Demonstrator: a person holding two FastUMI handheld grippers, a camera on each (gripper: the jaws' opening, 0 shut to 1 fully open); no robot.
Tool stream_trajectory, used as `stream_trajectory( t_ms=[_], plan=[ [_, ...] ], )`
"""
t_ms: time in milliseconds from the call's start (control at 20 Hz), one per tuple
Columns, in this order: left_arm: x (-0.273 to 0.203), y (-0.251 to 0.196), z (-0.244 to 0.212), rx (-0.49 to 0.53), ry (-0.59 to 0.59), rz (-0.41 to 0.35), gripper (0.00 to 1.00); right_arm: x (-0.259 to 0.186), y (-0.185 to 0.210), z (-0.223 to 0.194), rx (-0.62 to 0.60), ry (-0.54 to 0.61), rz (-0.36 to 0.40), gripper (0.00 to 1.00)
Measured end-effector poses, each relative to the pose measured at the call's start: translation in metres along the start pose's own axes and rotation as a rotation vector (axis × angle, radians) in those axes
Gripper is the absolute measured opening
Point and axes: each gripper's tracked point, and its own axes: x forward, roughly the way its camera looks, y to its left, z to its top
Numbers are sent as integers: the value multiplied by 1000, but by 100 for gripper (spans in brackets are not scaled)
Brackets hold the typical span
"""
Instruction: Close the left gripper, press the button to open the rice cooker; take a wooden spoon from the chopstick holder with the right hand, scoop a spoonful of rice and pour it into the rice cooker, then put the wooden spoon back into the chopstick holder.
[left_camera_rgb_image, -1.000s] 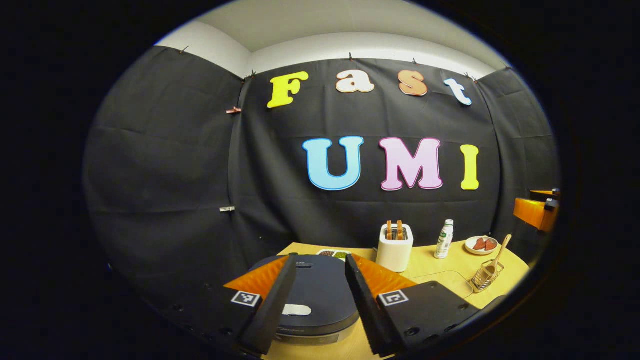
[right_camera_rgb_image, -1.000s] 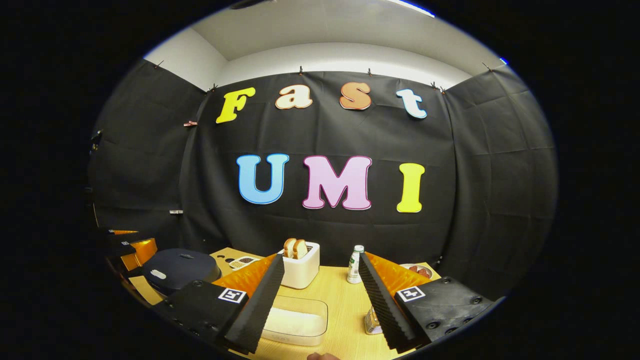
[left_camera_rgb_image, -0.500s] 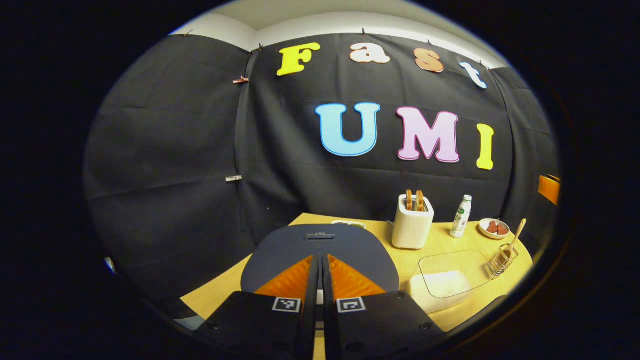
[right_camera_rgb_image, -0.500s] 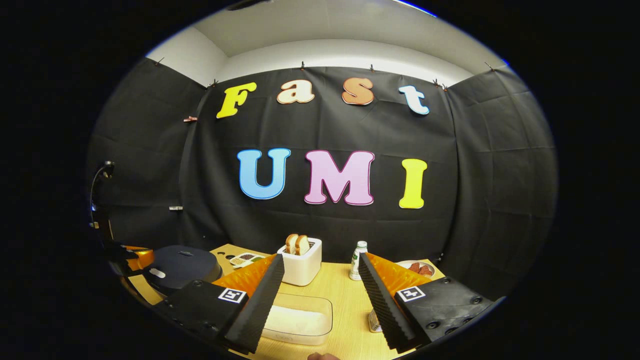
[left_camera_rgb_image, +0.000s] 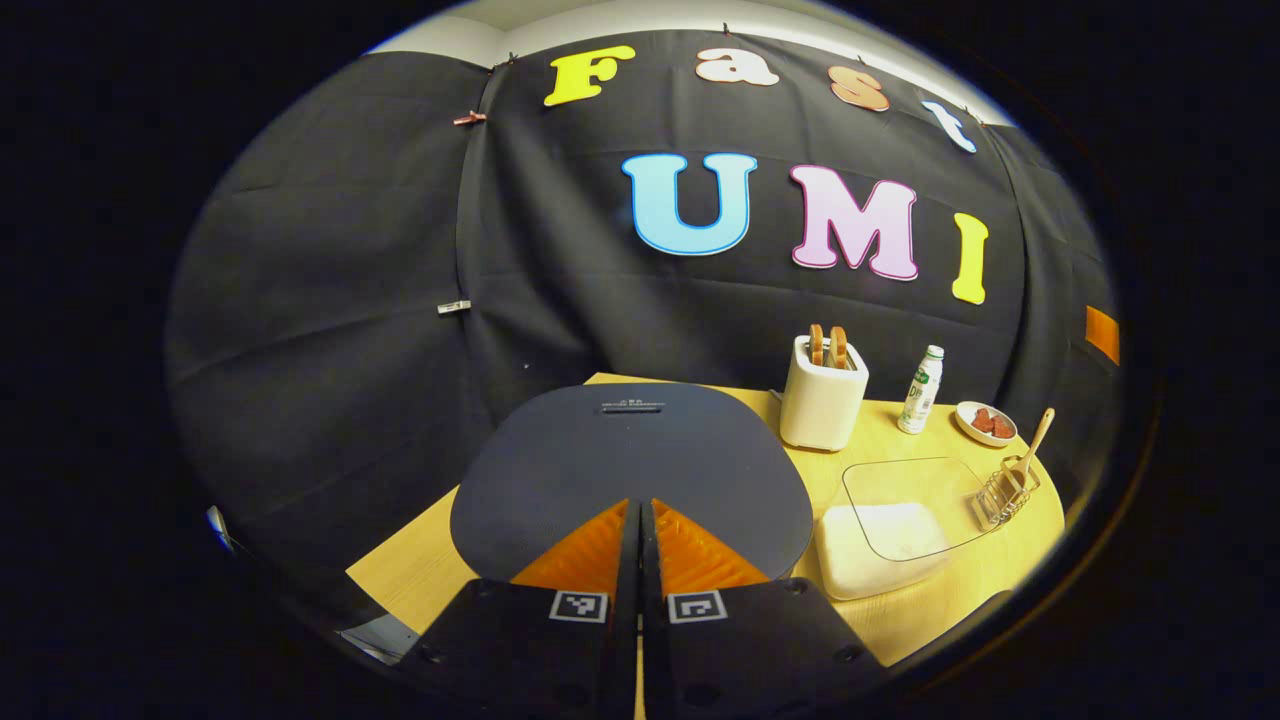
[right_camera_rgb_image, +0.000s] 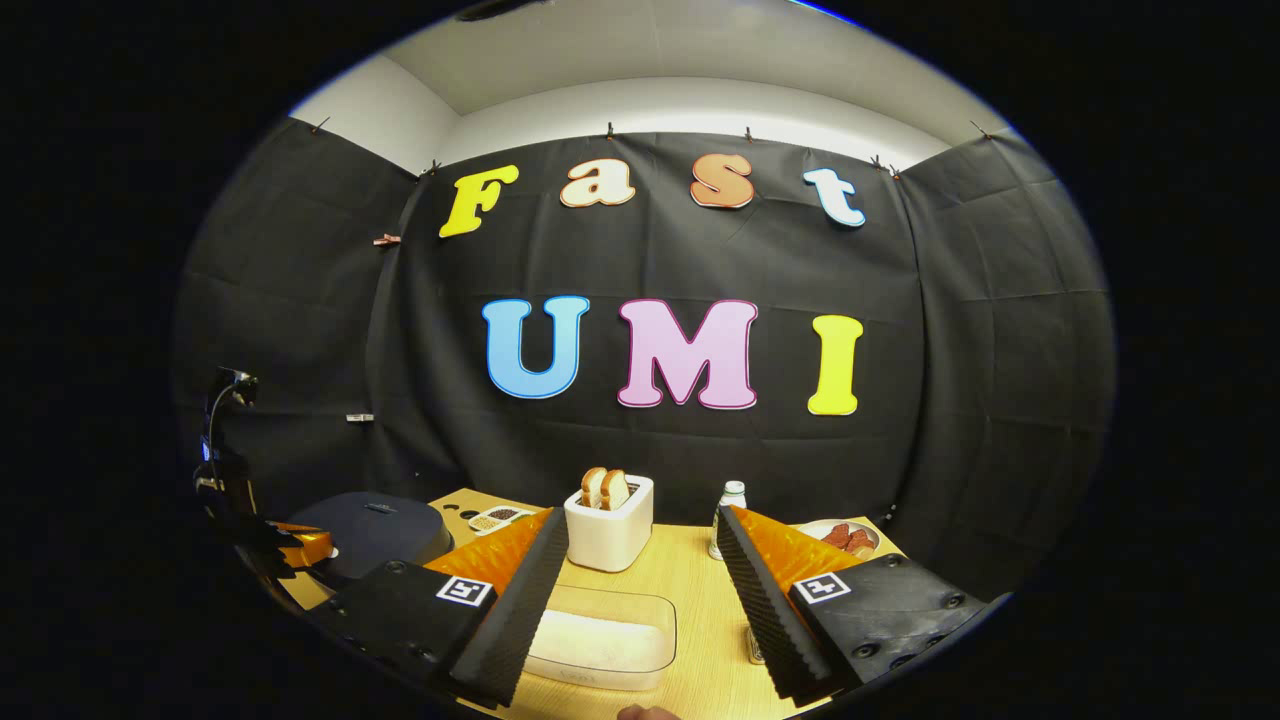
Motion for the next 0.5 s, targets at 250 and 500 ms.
stream_trajectory(
  t_ms=[250, 500],
  plan=[
    [2, 0, -3, -82, 25, 2, 8, 1, -3, 3, 2, -4, 0, 93],
    [2, 1, -5, -148, 24, 19, 8, 0, -8, 5, 16, -9, -1, 93]
  ],
)
